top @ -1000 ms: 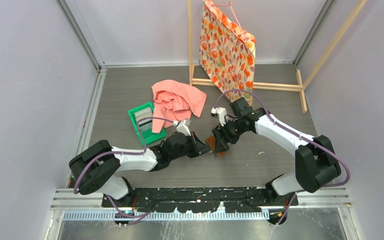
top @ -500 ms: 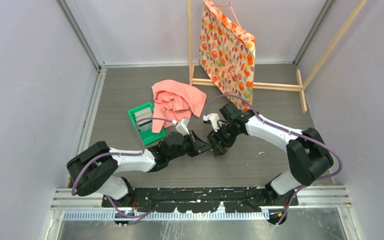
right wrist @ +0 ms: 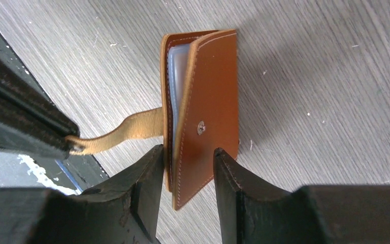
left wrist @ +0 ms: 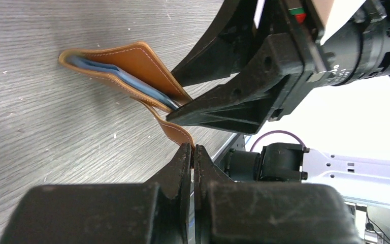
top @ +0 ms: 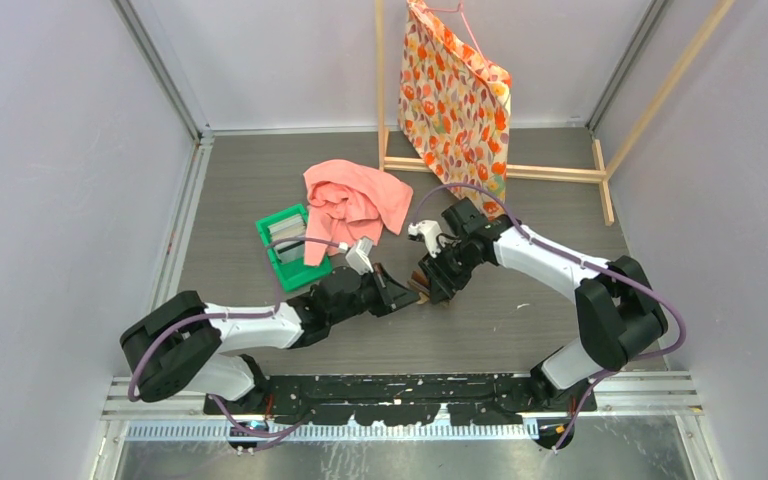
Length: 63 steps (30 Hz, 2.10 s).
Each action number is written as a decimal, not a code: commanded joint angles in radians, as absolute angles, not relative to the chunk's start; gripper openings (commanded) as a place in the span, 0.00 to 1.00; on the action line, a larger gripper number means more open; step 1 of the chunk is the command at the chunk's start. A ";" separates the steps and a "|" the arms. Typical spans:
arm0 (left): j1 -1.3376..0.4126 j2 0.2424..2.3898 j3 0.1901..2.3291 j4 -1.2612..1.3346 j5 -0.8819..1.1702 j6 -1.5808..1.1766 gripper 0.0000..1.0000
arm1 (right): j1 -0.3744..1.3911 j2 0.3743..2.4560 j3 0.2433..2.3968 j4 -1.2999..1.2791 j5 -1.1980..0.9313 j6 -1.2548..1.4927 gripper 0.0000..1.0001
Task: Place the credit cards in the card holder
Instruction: Open the card holder at the center of the board.
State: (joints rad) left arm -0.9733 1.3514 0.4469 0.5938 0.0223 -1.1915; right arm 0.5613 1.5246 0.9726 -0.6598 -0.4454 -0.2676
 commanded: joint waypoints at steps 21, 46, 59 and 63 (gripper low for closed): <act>-0.976 1.355 0.384 0.485 -0.053 -1.132 0.00 | 0.492 1.505 1.034 -0.699 -0.456 -0.285 0.01; -0.964 1.454 0.528 0.004 -0.276 -0.978 0.00 | 0.346 1.660 1.030 -0.698 -0.145 -0.184 0.04; -0.942 1.430 0.608 -0.152 -0.247 -0.885 0.09 | 0.354 1.678 1.054 -0.763 -0.275 -0.224 0.20; -0.940 1.357 0.637 -0.211 -0.231 -0.861 0.30 | 0.358 1.682 1.058 -0.774 -0.291 -0.230 0.28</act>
State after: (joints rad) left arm -0.9485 1.4330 0.6060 -0.0532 -0.2092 -0.9249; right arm 0.3534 1.6855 1.0306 -0.7444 -0.2726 -0.2077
